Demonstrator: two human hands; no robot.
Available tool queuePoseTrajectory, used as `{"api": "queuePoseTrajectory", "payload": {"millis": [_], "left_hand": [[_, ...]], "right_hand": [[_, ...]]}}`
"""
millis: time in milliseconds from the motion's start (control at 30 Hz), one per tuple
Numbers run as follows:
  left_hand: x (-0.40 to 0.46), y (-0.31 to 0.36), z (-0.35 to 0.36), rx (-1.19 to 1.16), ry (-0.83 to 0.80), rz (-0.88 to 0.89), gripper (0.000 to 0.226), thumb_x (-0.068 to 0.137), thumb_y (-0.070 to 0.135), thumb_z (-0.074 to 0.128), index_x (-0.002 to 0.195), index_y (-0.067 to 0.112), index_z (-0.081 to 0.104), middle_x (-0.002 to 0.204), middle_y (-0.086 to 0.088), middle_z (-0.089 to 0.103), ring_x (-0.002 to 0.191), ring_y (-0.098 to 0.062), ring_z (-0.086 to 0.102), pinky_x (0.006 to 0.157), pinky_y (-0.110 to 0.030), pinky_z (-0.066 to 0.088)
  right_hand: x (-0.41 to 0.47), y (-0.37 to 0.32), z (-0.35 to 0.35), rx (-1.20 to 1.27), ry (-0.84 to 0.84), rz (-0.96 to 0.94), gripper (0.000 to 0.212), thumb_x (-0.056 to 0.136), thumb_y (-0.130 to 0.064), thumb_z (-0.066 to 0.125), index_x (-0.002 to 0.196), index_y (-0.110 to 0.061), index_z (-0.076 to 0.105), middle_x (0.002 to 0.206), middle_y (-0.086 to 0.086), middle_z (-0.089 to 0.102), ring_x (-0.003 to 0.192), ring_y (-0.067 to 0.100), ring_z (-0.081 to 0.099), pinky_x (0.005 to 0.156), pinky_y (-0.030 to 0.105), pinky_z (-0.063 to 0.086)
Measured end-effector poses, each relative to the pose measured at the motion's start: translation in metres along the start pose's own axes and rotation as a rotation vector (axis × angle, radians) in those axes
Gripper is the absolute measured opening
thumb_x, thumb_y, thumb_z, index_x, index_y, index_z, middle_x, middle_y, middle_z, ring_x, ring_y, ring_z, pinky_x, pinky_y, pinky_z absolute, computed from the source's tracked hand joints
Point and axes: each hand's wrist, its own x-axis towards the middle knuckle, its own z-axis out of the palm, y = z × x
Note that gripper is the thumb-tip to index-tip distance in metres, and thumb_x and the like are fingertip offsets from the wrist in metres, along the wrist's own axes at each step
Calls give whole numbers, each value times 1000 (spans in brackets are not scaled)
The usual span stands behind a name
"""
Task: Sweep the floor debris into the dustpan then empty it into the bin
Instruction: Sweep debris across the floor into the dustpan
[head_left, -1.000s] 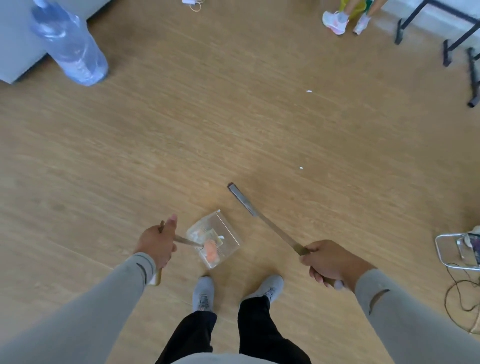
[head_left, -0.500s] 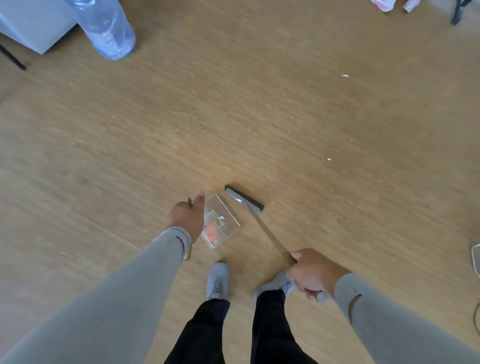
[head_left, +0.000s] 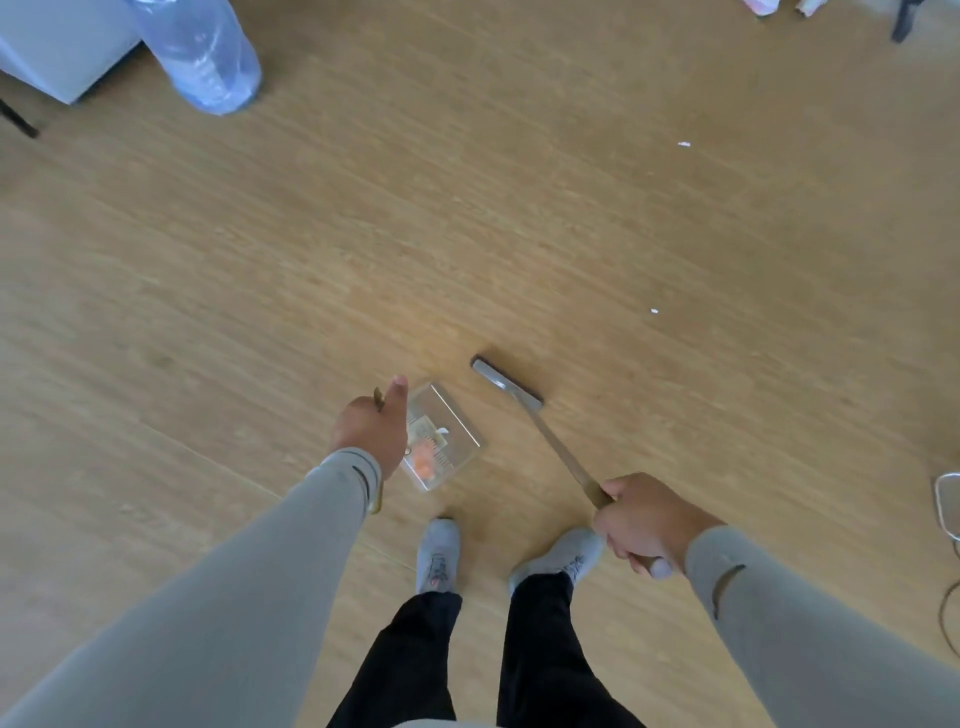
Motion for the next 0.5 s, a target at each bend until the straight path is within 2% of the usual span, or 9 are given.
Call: {"api": "queuePoseTrajectory", "payload": {"millis": [100,167,233,300,433,500], "left_hand": [[4,0,1,5,8,-4,76,95,76,37,91,4,61,75,-12,61,68,-33,56,79,-49,59],[7,-1,2,-6,12,0,74,93,77,38,84,7,57,69,-9,56,64,-31,53,71,-44,54],[8,-1,1,-6,10,0,75,93,79,38,83,7,57,69,-10,55,63,-30,53,68,-41,50],[4,-4,-1,-15,-4,-18,76,93,79,39,88,6,59,70,-11,57,58,-29,53,64,-39,49],[-9,-11,-9,-68,-62,-49,74,95,74,43,88,3,63,52,-5,54,40,-20,44,46,-29,42],[-16,-3,-13,-83,-65,-28,73,95,72,45,82,3,63,47,-3,52,37,-19,43,44,-28,40]], "right_hand": [[-6,-1,7,-72,-111,-1,63,88,-4,54,150,-8,43,61,12,61,43,20,44,48,28,39],[-15,8,-10,58,-162,19,67,90,-7,61,153,-17,42,61,10,59,45,17,42,45,27,36],[-27,25,-34,213,-168,49,57,91,-9,67,145,-18,52,64,9,56,46,15,40,43,26,34],[-43,45,-49,306,-140,70,47,92,-10,69,135,-19,53,64,9,55,44,15,41,41,25,33],[-82,74,-53,476,-93,51,28,96,-12,64,124,-10,61,63,9,52,45,14,41,41,26,33],[-93,86,-51,599,-35,42,22,98,-14,63,118,-5,65,62,9,52,44,15,40,39,25,32]]}}
